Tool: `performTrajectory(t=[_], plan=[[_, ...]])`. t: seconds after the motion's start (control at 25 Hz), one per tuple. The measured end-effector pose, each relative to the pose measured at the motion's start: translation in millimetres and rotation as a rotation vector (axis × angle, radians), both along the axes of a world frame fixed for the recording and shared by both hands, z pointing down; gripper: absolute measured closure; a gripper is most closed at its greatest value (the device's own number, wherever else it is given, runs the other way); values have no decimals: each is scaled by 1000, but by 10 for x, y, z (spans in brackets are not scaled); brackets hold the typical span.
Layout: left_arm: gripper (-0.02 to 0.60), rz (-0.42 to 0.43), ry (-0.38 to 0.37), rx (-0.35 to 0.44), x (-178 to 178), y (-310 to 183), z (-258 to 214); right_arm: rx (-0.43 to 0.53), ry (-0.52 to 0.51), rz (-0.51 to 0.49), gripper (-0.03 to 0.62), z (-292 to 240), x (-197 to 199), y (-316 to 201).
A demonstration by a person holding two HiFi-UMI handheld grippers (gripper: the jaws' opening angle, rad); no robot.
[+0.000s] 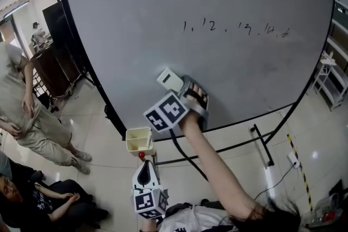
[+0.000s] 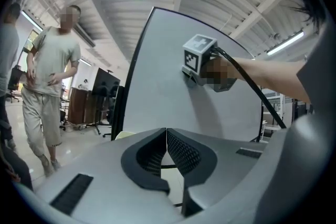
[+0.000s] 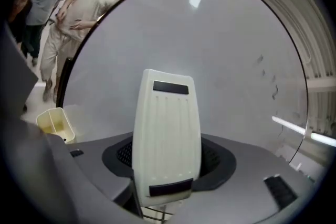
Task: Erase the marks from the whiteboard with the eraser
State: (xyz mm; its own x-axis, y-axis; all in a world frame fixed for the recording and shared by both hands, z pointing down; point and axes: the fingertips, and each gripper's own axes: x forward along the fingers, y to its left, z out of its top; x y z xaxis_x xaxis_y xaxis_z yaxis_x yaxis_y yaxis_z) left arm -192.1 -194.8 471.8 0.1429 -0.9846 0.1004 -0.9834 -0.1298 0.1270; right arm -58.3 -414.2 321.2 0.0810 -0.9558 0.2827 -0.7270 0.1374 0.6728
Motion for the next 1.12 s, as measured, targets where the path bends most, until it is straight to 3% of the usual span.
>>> performTrajectory(t=[0.08,0.16,0.24,0.36,0.44,0.64,0.76,0.96,1.04,1.12], plan=[[583,1,-5,-12,-1,-12,46,-26,-99,76,312,71,596,-30],[583,-15,-9,-28,-53,-38,123,-11,-145,225,312,41,1437,-14],[583,-26,-8,-41,-79,-79,172,-55,-249,368,313,240,2236,0],[583,-12,-12,-50,-11,-163,178,-110,-373,456,313,550,2841,52],[583,17,-24,-44,114,-233,154,-101,-391,418,312,625,2820,90],[583,120,-40,-7,558,-369,89,-55,-515,202,310,807,2279,203],[583,157,-39,-8,757,-418,107,-88,-643,116,310,1045,2072,429],[583,200,-65,-30,974,-421,189,-194,-951,7,310,1582,1755,990],[583,205,-75,-41,1011,-416,230,-257,-959,8,310,1844,1700,1173],[583,203,-78,-44,1037,-420,248,-293,-895,23,310,2054,1695,1265]])
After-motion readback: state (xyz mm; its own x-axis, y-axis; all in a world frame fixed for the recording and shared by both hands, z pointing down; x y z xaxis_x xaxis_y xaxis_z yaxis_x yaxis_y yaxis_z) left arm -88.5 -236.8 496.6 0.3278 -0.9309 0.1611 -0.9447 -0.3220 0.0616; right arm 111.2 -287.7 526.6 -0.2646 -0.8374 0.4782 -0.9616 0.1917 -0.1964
